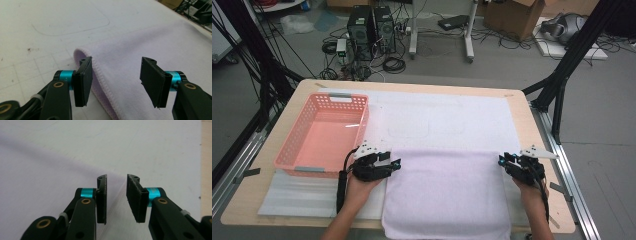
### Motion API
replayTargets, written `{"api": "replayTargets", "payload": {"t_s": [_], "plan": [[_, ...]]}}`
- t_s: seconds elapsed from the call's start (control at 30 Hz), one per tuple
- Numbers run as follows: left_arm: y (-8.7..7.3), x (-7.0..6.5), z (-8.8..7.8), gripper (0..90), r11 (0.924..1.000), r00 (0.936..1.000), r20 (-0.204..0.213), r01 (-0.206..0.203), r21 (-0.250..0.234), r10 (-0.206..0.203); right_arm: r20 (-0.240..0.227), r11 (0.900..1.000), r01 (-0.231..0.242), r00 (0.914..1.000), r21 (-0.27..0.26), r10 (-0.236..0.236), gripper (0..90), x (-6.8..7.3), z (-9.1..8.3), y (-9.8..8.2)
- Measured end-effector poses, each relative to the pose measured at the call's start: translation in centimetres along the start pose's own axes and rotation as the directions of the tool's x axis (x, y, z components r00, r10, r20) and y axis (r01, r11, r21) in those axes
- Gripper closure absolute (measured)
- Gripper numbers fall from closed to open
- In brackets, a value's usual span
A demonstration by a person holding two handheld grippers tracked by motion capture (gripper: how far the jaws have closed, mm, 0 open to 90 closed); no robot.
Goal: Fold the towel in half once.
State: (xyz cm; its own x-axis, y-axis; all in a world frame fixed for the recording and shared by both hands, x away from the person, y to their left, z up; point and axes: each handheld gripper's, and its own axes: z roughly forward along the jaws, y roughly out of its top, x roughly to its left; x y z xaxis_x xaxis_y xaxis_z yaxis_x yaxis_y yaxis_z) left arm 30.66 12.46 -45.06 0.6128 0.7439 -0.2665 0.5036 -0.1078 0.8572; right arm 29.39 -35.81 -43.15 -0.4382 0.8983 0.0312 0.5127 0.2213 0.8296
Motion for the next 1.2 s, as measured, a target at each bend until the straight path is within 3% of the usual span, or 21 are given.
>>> {"api": "replayTargets", "payload": {"t_s": [0.13,0.27,0.43,0.5,0.57,0.63,0.67,0.77,0.87,1.07,1.13,1.2], "plan": [[0.2,0.4,0.4,42.3,0.9983,0.9963,-0.071,0.051,0.029,-0.049,-0.048,0.999,0.034,0.9983,0.033,-0.032,61.2,0.8,-1.1,-0.9],[0.5,1.0,1.1,41.6,0.9891,0.9914,-0.082,0.110,0.099,-0.102,-0.057,0.998,0.042,0.9976,0.054,-0.039,53.1,1.1,-0.9,-1.1],[1.1,0.5,2.3,46.4,0.9910,0.9955,-0.093,0.030,0.130,-0.018,-0.043,0.997,0.008,0.9991,0.073,-0.005,48.6,1.1,0.4,-1.0],[1.1,0.4,2.4,51.5,0.9911,0.9940,-0.110,0.021,0.131,-0.006,-0.036,0.995,0.019,0.9992,0.101,-0.015,48.4,1.2,1.3,-0.9],[1.1,0.1,2.4,58.6,0.9900,0.9906,-0.134,-0.012,0.141,0.031,-0.036,0.992,0.018,0.9993,0.124,-0.013,48.7,1.4,1.9,-1.0],[1.0,-0.2,2.5,66.5,0.9883,0.9875,-0.145,-0.040,0.147,0.062,-0.041,0.993,0.003,0.9992,0.122,0.002,52.9,1.3,2.0,-0.9],[1.0,-0.3,2.5,73.2,0.9861,0.9885,-0.129,-0.058,0.156,0.079,-0.041,0.993,-0.002,0.9991,0.120,0.007,56.0,1.2,2.0,-0.9],[0.9,-1.0,2.7,83.7,0.9776,0.9801,-0.130,-0.127,0.168,0.150,-0.059,0.993,-0.006,0.9982,0.118,0.014,67.4,1.2,1.9,-1.0],[1.0,-0.6,2.6,84.8,0.9817,0.9866,-0.114,-0.097,0.164,0.117,-0.102,0.992,-0.028,0.9940,0.126,0.041,80.8,1.3,1.9,-1.0],[1.3,-0.6,2.7,85.9,0.9899,0.9895,-0.133,-0.039,0.136,0.057,-0.098,0.992,-0.011,0.9949,0.122,0.023,83.8,1.5,1.9,-0.8],[1.7,-0.4,2.7,86.0,0.9952,0.9903,-0.137,-0.011,0.097,0.025,-0.086,0.995,-0.004,0.9962,0.100,0.013,84.0,1.4,1.8,-0.5],[2.4,-0.3,2.9,86.0,0.9941,0.9902,-0.138,-0.010,0.108,0.025,-0.084,0.997,-0.012,0.9963,0.075,0.019,84.1,1.1,1.7,-0.1]]}}
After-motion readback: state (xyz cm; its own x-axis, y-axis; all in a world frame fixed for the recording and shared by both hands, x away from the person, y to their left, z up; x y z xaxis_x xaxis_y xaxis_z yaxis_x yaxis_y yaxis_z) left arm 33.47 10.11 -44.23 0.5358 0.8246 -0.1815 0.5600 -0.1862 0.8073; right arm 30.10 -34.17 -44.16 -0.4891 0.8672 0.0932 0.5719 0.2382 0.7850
